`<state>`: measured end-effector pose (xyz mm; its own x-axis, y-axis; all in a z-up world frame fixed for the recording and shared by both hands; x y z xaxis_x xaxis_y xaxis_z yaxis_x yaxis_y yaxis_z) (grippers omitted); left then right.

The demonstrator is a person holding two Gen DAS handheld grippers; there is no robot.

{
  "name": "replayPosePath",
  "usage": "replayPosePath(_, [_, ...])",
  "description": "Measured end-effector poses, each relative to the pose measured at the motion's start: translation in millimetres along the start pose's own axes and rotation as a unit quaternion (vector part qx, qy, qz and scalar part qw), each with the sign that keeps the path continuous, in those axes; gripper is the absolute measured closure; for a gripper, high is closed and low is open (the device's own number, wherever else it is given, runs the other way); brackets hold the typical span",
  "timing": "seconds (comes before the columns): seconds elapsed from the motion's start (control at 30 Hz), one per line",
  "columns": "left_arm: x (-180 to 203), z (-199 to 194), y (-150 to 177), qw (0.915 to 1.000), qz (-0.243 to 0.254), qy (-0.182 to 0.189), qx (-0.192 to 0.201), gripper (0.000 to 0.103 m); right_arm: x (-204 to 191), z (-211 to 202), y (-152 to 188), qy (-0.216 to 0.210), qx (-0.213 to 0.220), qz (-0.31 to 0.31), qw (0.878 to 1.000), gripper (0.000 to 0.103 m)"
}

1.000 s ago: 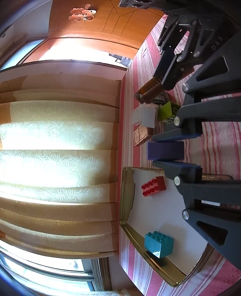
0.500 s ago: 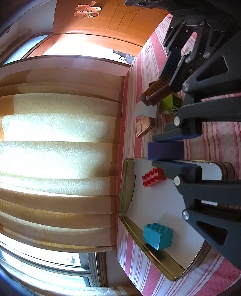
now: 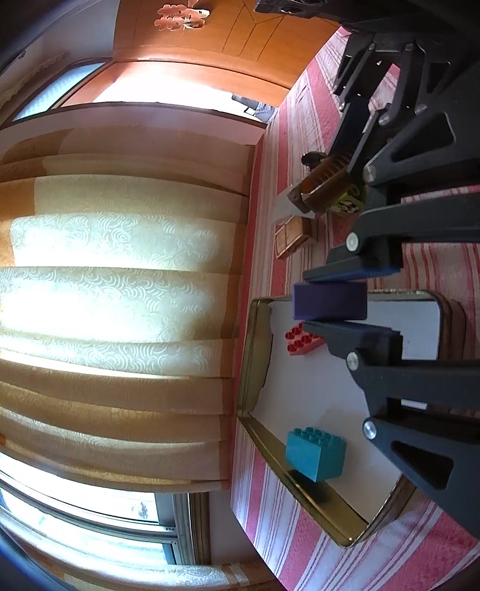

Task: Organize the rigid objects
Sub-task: 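Move the purple block and brown comb over the gold tin with both grippers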

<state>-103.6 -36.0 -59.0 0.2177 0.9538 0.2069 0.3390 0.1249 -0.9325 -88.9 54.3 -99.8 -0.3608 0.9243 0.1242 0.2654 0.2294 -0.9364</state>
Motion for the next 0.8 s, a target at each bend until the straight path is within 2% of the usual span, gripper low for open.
replayPosePath(0.8, [-32.5, -10.3, -2.0, 0.9996, -0.011, -0.025, 0.002, 0.085, -39.4, 11.5, -2.1, -0.045, -0.022, -0.012, 0.999, 0.075])
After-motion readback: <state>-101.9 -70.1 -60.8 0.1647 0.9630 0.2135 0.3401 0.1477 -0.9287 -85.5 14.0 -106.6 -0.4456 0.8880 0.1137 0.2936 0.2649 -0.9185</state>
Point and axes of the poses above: each gripper's, at about its wrist camera, not at the fingertips, and z roughly the way its jaws point, x to its right, y to its underside, the point moved 10 cm from there along z, roughly the way its jaws point, and after that the axes turned 10 degrees about y, right-handed, at the moved point
